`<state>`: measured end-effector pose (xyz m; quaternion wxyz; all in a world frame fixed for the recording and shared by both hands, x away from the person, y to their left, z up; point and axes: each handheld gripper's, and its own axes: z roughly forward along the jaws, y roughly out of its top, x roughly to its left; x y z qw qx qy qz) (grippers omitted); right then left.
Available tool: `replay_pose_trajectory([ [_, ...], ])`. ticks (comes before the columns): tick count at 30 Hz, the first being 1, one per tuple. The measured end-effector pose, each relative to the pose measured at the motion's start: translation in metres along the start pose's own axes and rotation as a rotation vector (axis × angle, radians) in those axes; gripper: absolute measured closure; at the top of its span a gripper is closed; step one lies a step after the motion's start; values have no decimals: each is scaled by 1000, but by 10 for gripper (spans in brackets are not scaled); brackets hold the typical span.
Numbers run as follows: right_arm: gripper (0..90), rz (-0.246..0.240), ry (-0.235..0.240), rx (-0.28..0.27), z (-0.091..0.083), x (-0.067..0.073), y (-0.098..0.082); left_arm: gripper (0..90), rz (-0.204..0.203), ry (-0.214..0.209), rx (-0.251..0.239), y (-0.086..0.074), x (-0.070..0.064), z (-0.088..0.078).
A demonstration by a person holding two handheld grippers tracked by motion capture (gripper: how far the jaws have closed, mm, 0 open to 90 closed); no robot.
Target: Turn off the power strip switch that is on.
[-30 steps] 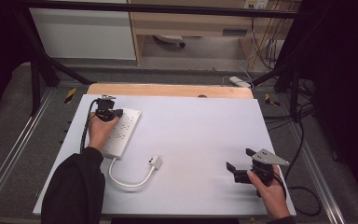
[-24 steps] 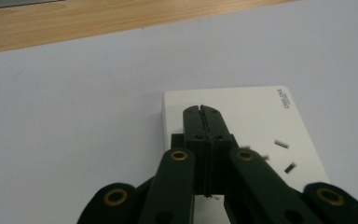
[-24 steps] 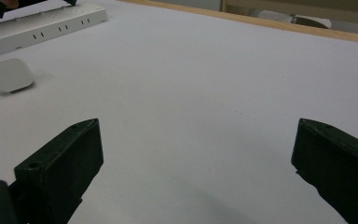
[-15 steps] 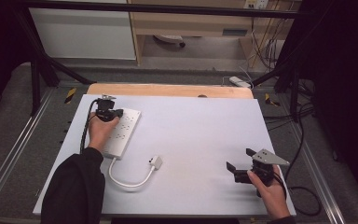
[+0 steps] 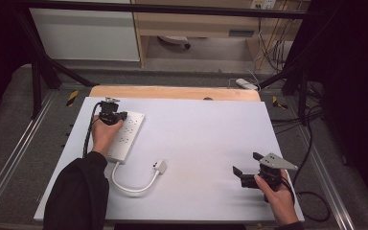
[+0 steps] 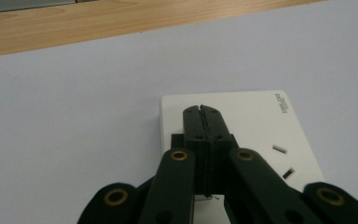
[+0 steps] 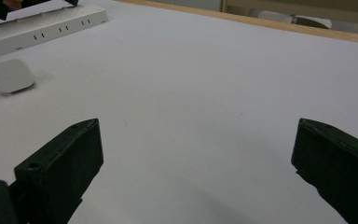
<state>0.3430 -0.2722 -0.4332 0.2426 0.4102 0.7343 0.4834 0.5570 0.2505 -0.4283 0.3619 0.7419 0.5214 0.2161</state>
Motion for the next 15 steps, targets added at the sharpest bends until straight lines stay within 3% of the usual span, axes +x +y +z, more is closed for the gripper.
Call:
replay_pose_trajectory([
  [15, 25, 0, 0, 1, 0, 0, 0, 900, 5, 1, -61, 4, -2, -6],
])
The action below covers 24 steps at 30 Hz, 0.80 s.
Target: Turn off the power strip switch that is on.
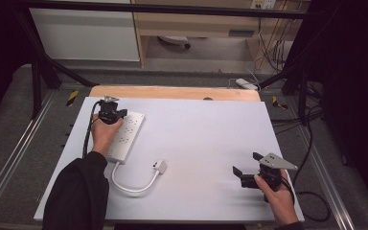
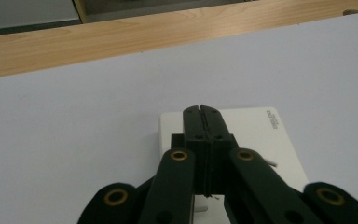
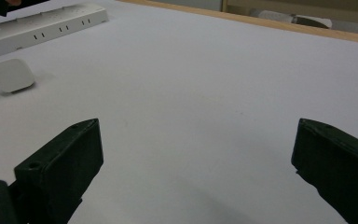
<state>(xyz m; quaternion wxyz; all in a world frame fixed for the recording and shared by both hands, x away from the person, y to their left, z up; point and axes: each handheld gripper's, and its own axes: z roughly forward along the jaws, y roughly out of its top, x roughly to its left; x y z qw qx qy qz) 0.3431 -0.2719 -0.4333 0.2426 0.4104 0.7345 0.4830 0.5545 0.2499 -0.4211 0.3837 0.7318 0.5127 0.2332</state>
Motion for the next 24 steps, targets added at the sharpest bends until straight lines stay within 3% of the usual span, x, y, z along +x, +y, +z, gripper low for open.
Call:
replay_pose_trajectory([
  [8, 25, -1, 1, 0, 0, 0, 0, 889, 8, -13, -39, 3, -3, -2],
  [17, 25, 1, 1, 0, 0, 1, 0, 662, 8, 0, -78, 6, -6, -2],
  [24, 25, 1, 2, 0, 0, 0, 0, 460, -15, 6, -70, 6, -6, -2],
])
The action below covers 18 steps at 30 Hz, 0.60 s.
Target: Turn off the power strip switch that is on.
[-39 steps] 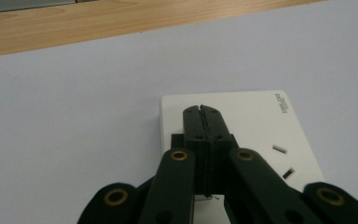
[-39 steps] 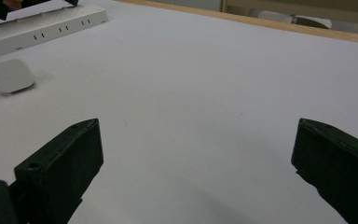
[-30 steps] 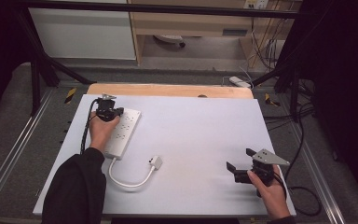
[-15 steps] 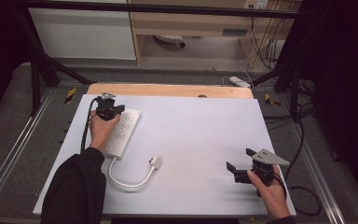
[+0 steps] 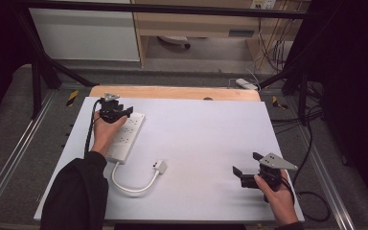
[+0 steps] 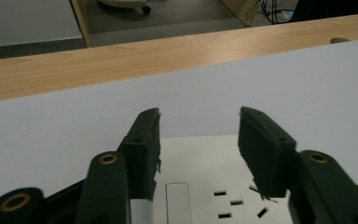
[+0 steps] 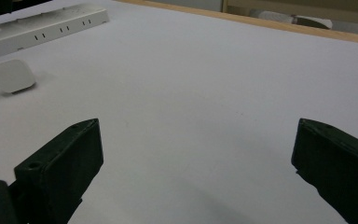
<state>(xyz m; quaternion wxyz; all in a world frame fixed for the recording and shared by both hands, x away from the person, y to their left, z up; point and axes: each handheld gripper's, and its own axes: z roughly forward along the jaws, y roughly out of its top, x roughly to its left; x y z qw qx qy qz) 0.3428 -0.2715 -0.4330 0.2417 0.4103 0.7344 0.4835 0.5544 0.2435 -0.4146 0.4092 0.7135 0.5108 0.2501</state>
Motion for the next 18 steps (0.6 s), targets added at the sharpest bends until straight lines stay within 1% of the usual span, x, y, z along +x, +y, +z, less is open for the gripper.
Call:
replay_pose_trajectory([
  [5, 25, 0, 0, 0, 0, 0, 0, 338, -18, -7, 8, 0, 0, 1],
  [8, 25, 0, 1, 0, 0, 0, 0, 211, -32, 6, 26, -1, 0, 2],
  [11, 24, -2, 4, 0, 0, 0, 0, 128, -42, 8, 24, -1, 0, 3],
  [14, 25, -1, 4, 0, 0, 0, 0, 83, -43, 0, 12, 0, 0, 2],
  [15, 24, -1, 4, 0, 0, 0, 0, 83, -40, -1, 8, 0, 0, 2],
  [18, 24, -1, 5, 1, 0, 1, 0, 85, -52, -4, -9, 1, -1, 2],
])
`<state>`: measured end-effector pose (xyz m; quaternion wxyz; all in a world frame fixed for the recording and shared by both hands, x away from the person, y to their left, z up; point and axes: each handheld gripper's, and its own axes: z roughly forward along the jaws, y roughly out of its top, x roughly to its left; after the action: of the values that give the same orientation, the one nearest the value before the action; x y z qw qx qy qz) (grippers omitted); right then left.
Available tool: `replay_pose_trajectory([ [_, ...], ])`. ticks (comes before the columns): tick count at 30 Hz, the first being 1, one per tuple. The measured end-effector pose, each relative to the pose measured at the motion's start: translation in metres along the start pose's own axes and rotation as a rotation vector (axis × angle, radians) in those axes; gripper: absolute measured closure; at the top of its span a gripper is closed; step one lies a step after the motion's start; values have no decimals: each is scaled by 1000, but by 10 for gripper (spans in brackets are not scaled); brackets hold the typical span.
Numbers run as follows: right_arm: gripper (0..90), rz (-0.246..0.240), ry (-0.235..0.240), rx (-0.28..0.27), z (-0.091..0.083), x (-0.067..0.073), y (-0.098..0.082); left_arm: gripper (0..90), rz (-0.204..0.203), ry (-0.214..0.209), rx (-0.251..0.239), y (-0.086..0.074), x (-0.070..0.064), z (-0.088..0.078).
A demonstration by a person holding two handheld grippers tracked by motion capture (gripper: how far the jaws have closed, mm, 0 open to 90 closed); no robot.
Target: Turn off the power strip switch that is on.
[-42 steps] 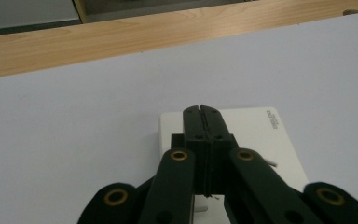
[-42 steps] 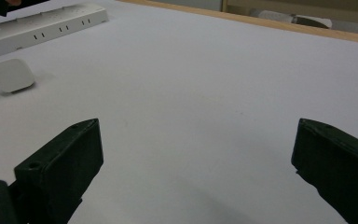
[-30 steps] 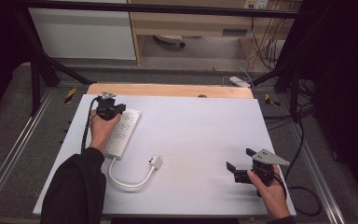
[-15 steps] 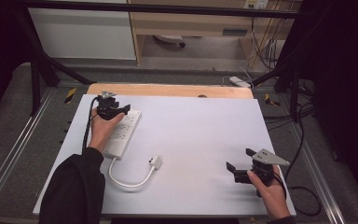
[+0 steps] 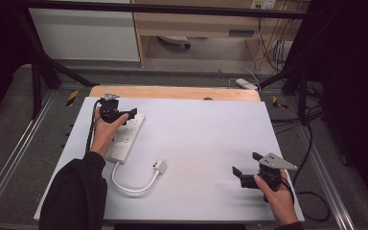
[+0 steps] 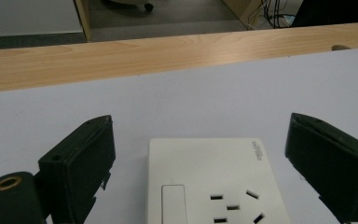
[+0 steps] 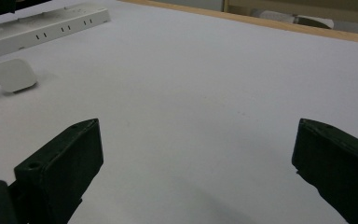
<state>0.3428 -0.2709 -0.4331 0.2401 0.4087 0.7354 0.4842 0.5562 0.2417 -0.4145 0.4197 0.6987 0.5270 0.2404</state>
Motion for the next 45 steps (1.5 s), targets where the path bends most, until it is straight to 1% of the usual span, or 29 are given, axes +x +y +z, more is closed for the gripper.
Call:
replay_pose_trajectory([
  [6, 24, -1, 1, 0, 0, 0, 0, 91, -7, 0, -23, 1, -3, 0],
  [8, 24, 1, 1, 0, 0, 0, 0, 92, -3, -3, -32, 2, -4, 0],
  [11, 23, 2, 1, -2, 0, 0, 0, 91, -1, -13, -48, 4, -6, -2],
  [14, 23, 7, 4, -6, 0, -1, 0, 87, -3, -31, -59, 5, -6, -4],
  [19, 23, 0, 4, -7, 0, 0, 0, 83, -8, -43, -56, 7, -8, -9],
  [21, 23, 0, 4, -5, 0, 0, 0, 83, -10, -51, -66, 9, -9, -13],
  [24, 25, 5, 2, -1, 0, 1, 0, 83, -25, -65, -78, 11, -9, -19],
  [26, 24, -2, 4, -1, 1, 1, 0, 83, -17, -64, -85, 13, -9, -23],
  [29, 24, -3, 2, -1, 1, 1, 0, 84, -20, -75, -99, 15, -10, -29],
  [33, 23, 8, 7, -4, 1, 1, 1, 84, -22, -88, -119, 18, -12, -39],
  [35, 23, 10, 7, -4, 1, 1, 1, 83, -28, -95, -127, 19, -12, -44],
  [38, 23, -2, 5, -3, 1, 0, 0, 82, -38, -111, -134, 19, -11, -51],
  [41, 23, 0, 2, 0, 1, 0, 0, 80, -28, -115, -136, 18, -10, -58],
  [45, 24, 3, 0, 0, 1, 0, 0, 80, -32, -117, -158, 17, -8, -69],
])
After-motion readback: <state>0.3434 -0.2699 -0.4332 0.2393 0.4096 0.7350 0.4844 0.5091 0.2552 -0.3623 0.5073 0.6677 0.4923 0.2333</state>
